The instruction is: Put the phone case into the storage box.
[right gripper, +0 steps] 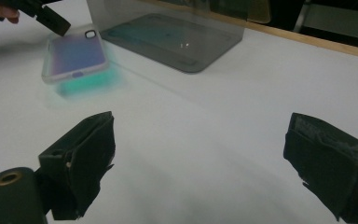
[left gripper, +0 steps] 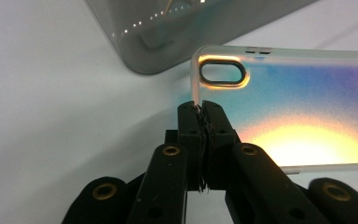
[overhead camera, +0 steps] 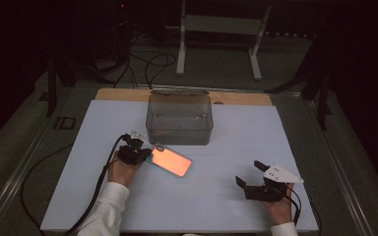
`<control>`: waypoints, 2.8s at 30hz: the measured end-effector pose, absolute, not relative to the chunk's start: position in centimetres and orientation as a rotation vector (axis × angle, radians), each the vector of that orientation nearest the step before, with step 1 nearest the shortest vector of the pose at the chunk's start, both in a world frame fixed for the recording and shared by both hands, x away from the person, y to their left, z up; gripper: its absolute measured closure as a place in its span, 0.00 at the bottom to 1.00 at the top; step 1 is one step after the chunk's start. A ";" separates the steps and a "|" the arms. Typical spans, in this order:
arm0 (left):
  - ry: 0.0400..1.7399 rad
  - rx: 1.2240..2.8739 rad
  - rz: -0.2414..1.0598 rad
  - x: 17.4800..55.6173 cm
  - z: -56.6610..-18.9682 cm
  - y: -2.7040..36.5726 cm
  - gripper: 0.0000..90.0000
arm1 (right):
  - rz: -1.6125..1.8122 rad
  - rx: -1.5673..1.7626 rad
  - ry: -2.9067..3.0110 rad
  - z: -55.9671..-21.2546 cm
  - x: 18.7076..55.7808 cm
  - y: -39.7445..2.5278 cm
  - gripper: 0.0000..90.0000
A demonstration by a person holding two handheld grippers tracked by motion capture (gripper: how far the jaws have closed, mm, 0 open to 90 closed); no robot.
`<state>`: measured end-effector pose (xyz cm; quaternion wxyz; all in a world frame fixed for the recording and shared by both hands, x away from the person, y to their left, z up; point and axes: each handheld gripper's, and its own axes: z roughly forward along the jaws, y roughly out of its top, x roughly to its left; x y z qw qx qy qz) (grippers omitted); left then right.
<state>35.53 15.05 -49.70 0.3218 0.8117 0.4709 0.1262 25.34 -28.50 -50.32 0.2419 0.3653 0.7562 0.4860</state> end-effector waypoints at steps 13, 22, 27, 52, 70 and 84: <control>1.219 2.009 0.487 33.9 -48.1 17.1 0.98 | 1.327 0.997 2.069 -50.3 25.3 -28.5 0.10; 1.206 1.922 0.561 32.9 -47.6 18.6 0.98 | 1.330 1.004 2.075 -50.4 25.4 -28.3 0.10; 1.170 1.907 0.623 32.3 -47.2 18.9 0.98 | 1.342 1.017 2.071 -50.4 25.4 -28.4 0.10; 0.986 1.859 0.753 30.6 -44.8 19.1 0.98 | 1.346 1.036 2.146 -49.0 27.8 -26.5 0.10; 0.900 1.866 0.786 30.0 -44.1 18.7 0.98 | 1.397 0.890 2.278 -44.8 31.3 -21.3 0.10; 0.858 1.859 0.788 29.7 -43.7 18.6 0.98 | 1.438 0.795 2.378 -42.5 33.3 -17.0 0.10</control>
